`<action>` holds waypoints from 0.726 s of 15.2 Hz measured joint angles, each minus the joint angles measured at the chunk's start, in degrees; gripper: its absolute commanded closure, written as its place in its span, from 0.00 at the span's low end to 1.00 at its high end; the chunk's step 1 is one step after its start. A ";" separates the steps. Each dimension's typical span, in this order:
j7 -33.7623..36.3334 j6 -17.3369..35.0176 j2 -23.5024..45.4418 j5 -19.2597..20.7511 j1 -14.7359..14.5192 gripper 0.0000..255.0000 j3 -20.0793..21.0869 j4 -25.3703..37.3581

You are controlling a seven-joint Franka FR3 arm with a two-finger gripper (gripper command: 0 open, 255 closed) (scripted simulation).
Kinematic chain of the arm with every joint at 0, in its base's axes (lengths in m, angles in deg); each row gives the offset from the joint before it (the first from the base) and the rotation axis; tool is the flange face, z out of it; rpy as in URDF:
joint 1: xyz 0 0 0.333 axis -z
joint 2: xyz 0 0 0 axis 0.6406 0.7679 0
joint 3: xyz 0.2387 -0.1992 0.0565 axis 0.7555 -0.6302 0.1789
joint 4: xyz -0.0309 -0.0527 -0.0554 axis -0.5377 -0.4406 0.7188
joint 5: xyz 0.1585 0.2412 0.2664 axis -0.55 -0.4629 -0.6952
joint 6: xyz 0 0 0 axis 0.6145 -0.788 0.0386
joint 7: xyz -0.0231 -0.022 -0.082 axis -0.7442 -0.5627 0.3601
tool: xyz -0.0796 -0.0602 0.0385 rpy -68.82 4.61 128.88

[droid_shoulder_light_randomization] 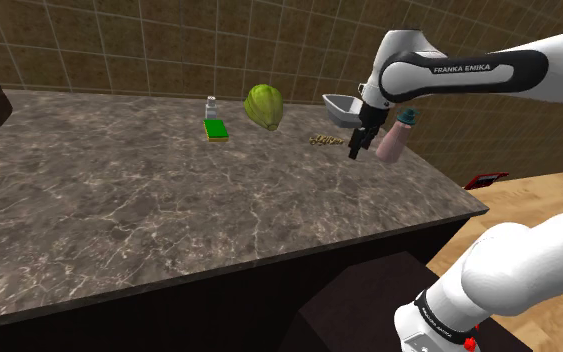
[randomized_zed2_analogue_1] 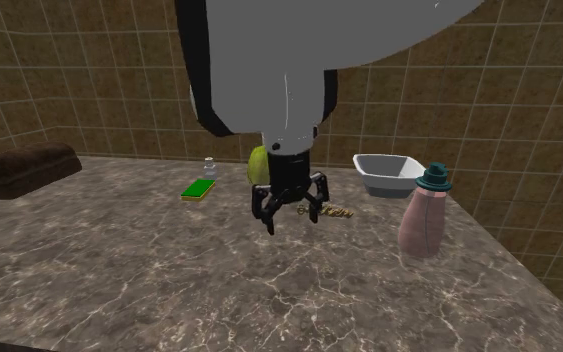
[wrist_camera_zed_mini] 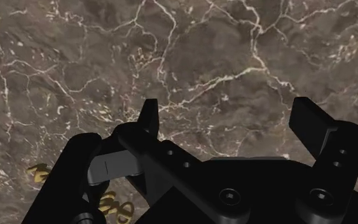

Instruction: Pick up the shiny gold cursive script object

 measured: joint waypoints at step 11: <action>-8.16 12.26 20.66 3.56 1.70 0.00 -3.44 13.38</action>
